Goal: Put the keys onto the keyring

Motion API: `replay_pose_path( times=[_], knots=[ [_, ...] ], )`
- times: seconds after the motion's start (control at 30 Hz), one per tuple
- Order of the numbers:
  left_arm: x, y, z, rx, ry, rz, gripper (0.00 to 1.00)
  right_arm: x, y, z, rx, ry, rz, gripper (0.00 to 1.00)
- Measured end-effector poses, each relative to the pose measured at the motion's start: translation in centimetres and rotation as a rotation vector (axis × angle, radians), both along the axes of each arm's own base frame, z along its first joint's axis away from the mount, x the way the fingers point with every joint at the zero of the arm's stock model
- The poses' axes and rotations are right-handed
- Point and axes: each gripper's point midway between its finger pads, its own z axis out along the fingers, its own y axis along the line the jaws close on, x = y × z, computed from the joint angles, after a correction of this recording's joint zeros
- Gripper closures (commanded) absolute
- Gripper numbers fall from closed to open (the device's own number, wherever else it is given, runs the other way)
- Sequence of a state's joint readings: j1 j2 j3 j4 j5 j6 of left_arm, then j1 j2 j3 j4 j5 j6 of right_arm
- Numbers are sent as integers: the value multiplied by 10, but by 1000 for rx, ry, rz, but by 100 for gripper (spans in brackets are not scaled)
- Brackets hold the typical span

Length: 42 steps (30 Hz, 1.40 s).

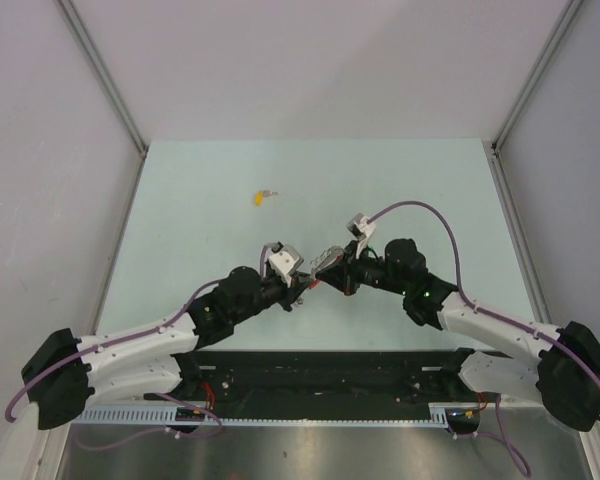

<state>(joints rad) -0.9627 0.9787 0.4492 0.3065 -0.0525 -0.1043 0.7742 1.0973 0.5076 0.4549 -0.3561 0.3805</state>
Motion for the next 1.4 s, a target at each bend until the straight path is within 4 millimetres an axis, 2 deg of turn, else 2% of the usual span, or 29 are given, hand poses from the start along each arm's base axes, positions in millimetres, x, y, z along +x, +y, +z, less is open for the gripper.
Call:
replay_pose_path(
  times=[0.17,0.47,0.5,0.53,0.63,0.73,0.8,0.9,1.0,1.1,1.33,1.4],
  knots=[
    [4,4,-2,43,-22,16,100,2,4,-2,-154,47,56,100],
    [6,16,-25,160,4,47,100,2,11,-28,-387,117,149,100],
    [6,16,-28,174,9,47,100,2,11,-30,-400,119,153,97],
    [5,15,-29,177,10,44,100,1,10,-33,-416,122,158,86],
    [7,18,-33,195,15,63,99,-3,6,-38,-441,139,167,68],
    [15,27,-35,206,22,120,100,-8,0,-43,-468,167,171,57],
    [16,27,-35,195,31,138,100,-9,-3,-43,-475,172,165,54],
    [16,27,-34,174,51,156,100,-8,-5,-33,-449,152,140,48],
    [17,27,-34,141,81,180,100,-9,-9,-17,-364,101,107,46],
    [16,24,-32,101,111,195,100,-9,-12,-9,-256,53,72,47],
    [15,15,-19,-29,177,222,100,-10,-21,-32,-32,41,5,48],
    [15,12,-13,-72,191,226,100,-8,-22,-34,24,39,-7,49]
  ],
)
